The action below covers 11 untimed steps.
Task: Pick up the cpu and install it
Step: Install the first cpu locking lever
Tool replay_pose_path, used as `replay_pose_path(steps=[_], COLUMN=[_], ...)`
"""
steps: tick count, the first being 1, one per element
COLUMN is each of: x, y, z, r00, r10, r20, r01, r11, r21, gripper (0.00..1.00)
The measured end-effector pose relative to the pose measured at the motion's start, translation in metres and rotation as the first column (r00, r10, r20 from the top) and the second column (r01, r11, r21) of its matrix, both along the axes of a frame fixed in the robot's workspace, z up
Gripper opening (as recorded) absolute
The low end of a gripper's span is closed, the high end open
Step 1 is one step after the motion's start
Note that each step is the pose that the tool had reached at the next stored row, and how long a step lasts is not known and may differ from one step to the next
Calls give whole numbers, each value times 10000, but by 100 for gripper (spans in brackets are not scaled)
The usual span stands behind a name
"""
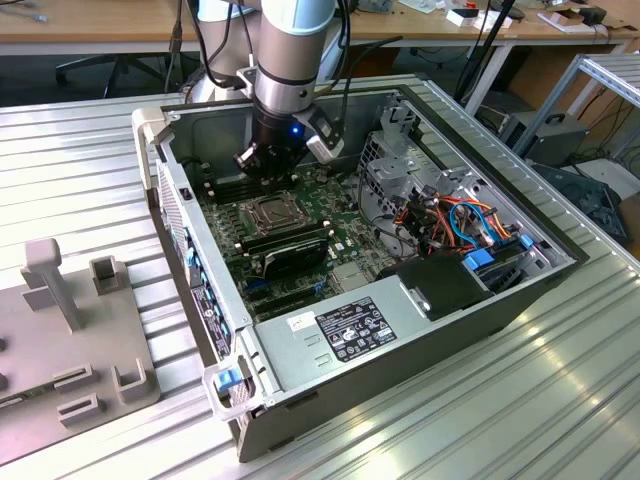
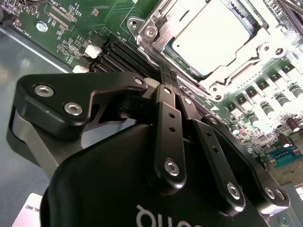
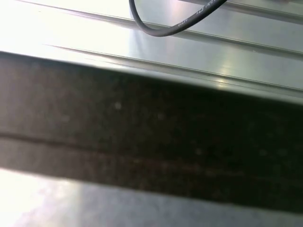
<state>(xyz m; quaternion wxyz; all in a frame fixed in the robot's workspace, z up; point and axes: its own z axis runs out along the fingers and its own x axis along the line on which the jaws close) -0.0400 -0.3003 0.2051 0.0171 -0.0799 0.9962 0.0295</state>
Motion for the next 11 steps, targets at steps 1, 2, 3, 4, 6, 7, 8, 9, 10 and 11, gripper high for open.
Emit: replay_pose_path(steps=[1,2,3,4,6,7,8,9,10,11], x=[1,2,2,2,3,4,4,5,5,5], y=[0,0,0,-1,-1,-1,-1,0,0,0], z=[-3,-5,-9,-10,-14,-16,-18,-19,-19,-19], r00=[10000,10000,10000,10000,10000,10000,10000,10000,10000,10000], r10=[0,0,0,0,0,0,0,0,0,0], r20=[1,1,0,-1,-3,-3,-2,-2,-1,-1], r01=[0,0,0,0,0,0,0,0,0,0], r11=[10000,10000,10000,10000,10000,10000,10000,10000,10000,10000], r21=[0,-2,-4,-5,-7,-7,-6,-4,-4,-3], gripper=[11,11,11,11,11,11,11,11,11,11])
